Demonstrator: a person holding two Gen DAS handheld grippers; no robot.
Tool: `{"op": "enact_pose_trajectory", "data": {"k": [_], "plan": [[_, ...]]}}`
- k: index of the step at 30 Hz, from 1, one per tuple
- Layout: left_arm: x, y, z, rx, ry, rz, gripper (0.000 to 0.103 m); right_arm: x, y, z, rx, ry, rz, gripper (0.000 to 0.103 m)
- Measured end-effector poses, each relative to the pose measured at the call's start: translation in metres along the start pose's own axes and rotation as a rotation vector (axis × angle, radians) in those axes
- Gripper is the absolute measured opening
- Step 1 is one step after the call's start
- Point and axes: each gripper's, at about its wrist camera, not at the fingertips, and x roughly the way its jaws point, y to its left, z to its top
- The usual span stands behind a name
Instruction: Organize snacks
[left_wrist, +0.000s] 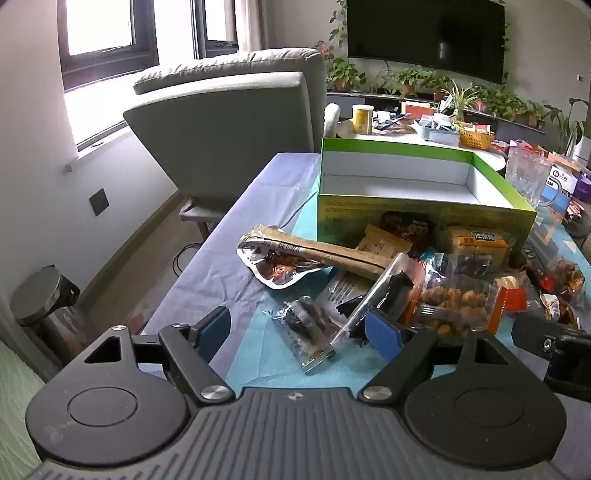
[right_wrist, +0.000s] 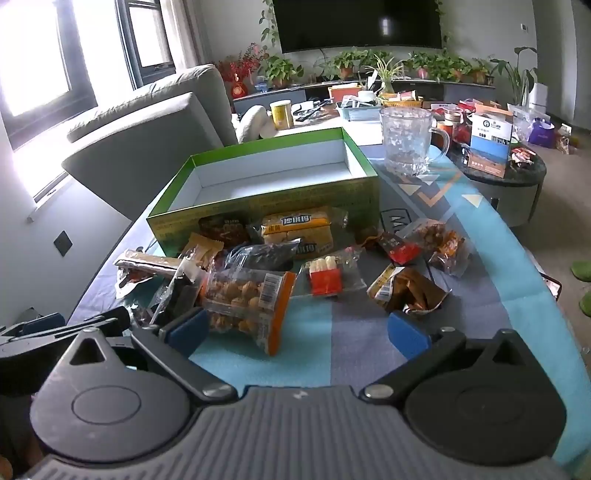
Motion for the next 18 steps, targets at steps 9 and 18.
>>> {"op": "enact_pose_trajectory", "data": {"k": [9, 18], "plan": [[0.0034, -0.0006, -0.0016, 0.002, 0.021, 0.006, 0.079, 0.0021, -0.0030, -0.0025, 0.012, 0.006, -0.003, 0.083], [0.0071, -0.0007, -0.0017, 0.003, 0.034, 0.010, 0.079, 0.0042, -0.0042, -0.0032, 0.021, 0.014, 0.002, 0.083]]}}
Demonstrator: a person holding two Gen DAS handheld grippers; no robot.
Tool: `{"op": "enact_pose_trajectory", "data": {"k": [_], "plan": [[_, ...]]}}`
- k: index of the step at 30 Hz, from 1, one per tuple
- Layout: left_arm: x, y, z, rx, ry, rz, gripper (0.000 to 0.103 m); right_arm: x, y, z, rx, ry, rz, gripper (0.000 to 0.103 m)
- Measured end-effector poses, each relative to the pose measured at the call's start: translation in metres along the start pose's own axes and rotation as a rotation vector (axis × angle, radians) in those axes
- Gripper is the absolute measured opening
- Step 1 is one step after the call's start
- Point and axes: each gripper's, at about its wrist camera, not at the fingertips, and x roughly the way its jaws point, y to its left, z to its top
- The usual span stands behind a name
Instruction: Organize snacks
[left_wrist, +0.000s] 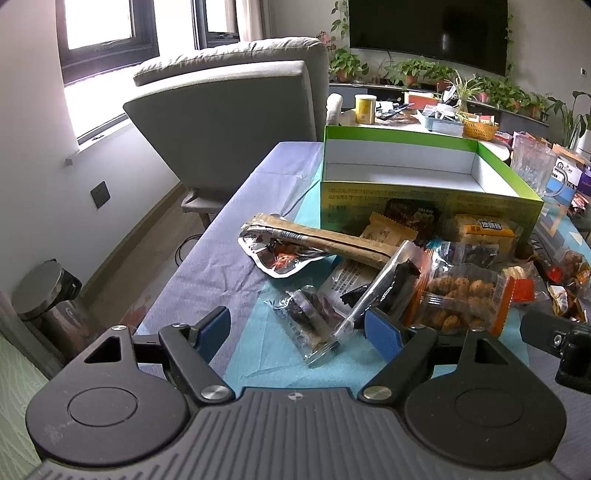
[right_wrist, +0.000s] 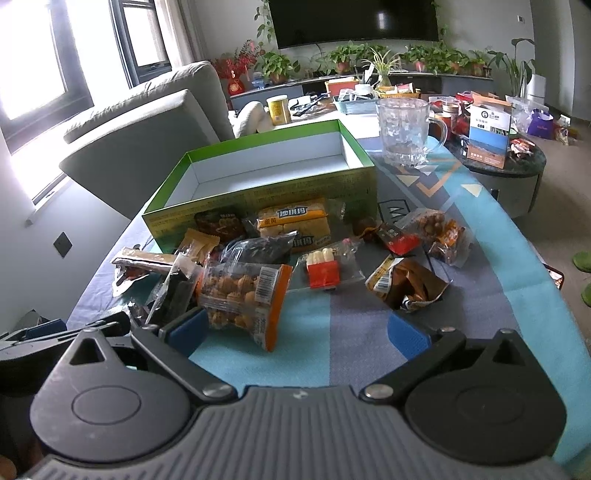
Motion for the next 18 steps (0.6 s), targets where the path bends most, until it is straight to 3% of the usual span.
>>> {"op": "enact_pose_trajectory", "data": {"k": [7, 14, 18], "plan": [[0.001, 0.000, 0.000, -0.001, 0.005, 0.000, 0.079, 0.002, -0.001, -0.001, 0.006, 0.003, -0.002, 0.083], [0.005, 0.001, -0.001, -0.004, 0.018, 0.005, 0.079, -0.009, 0.002, -0.002, -0.022, -0.103, -0.037, 0.083], [0.007, 0.001, -0.002, -0.005, 0.028, 0.006, 0.079, -0.010, 0.003, -0.001, -0.046, -0.105, -0.020, 0.083]]}}
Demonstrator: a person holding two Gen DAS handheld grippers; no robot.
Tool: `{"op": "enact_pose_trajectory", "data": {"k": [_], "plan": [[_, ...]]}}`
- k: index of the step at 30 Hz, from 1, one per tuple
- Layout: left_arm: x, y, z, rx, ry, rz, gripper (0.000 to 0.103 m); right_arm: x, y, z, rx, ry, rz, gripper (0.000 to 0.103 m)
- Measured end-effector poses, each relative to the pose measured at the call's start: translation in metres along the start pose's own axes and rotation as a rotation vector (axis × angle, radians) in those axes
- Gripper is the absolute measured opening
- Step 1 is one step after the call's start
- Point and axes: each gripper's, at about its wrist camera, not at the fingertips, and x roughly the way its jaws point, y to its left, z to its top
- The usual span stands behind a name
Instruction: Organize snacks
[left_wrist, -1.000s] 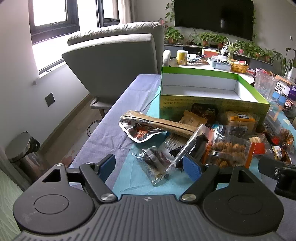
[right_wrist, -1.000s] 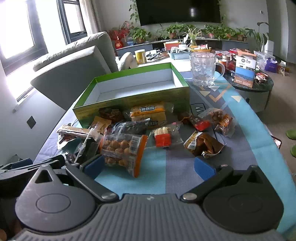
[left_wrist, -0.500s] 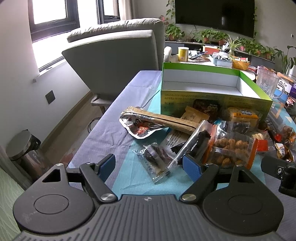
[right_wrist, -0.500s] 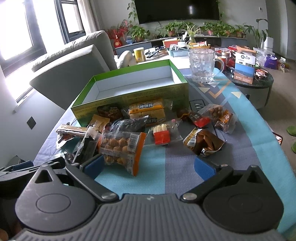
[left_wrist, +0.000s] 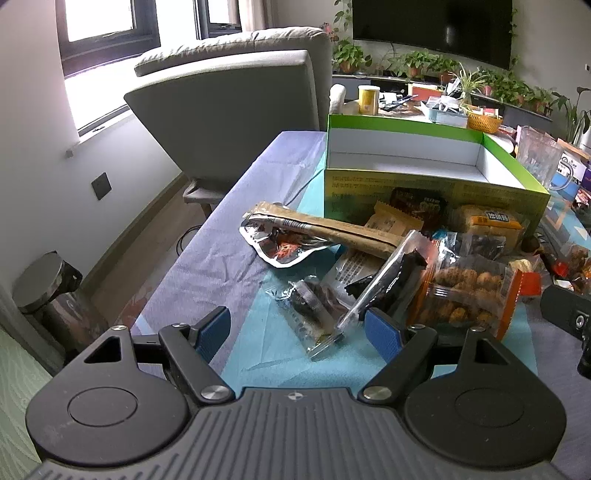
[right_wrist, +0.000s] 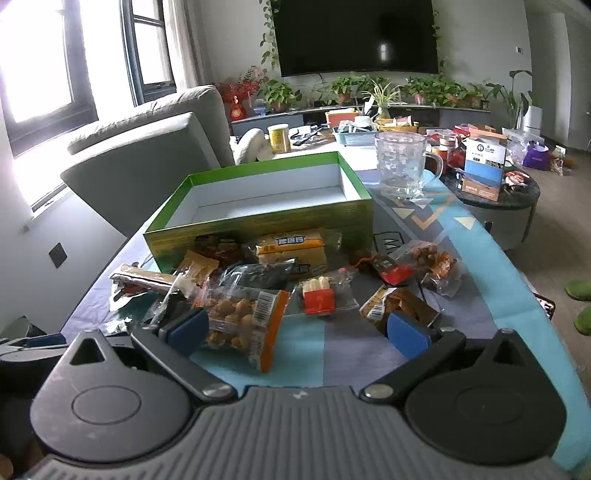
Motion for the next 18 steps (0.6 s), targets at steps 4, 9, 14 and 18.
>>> {"op": "enact_pose_trajectory", "data": {"k": [4, 9, 14, 18], "plan": [[0.0003, 0.0010, -0.0004, -0.004, -0.002, 0.001, 0.079, 0.0030, 0.0011, -0.0003, 0.001, 0.013, 0.006, 0.083], [0.0024, 0.0009, 0.0001, -0.005, 0.005, 0.002, 0.079, 0.0040, -0.0003, -0.0001, 0.021, 0.017, 0.025, 0.083], [0.0031, 0.0021, 0.0008, -0.010, 0.003, 0.006, 0.079, 0.0038, 0.0010, 0.0003, 0.021, 0.015, 0.038, 0.083], [0.0041, 0.0036, 0.0017, -0.015, 0.006, 0.009, 0.079, 0.0031, 0.0007, 0.0016, 0.021, 0.009, 0.045, 0.083]]}}
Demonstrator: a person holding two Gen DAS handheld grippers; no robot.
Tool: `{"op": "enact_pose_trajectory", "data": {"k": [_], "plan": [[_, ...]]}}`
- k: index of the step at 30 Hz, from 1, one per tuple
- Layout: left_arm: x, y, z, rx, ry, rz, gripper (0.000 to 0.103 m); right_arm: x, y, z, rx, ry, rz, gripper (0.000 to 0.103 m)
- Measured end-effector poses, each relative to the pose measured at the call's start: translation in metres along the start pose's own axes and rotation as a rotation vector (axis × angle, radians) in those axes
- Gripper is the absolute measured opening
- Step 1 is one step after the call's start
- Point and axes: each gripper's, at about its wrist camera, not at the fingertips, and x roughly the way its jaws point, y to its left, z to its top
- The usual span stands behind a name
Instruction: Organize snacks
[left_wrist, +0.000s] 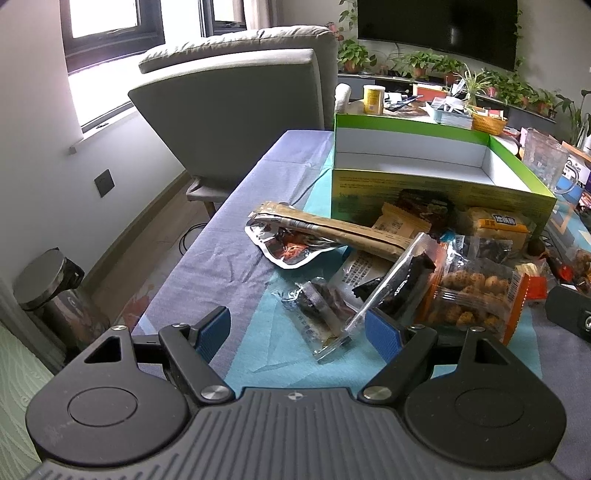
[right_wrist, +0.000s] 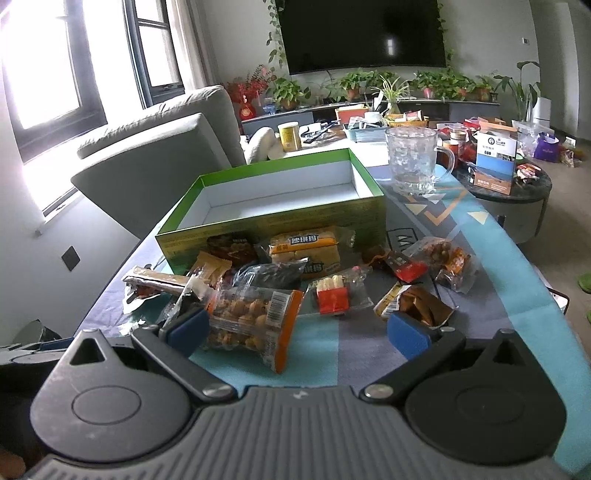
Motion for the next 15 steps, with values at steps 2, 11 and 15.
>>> {"op": "enact_pose_trajectory", "data": {"k": [2, 11, 15], "plan": [[0.0001, 0.0007, 0.0006, -0.002, 0.002, 0.001, 0.079, 0.0003, -0.0001, 0.0005, 0.001, 0.001, 0.002, 0.083], [0.0015, 0.0044, 0.0024, -0.013, 0.002, 0.009, 0.079, 0.0031, -0.0009, 0.0013, 0.014, 0.014, 0.054, 0.083], [0.0028, 0.0050, 0.0024, -0.017, 0.001, 0.012, 0.079, 0.0065, -0.0017, 0.0014, 0.020, 0.039, 0.057, 0.084]]}}
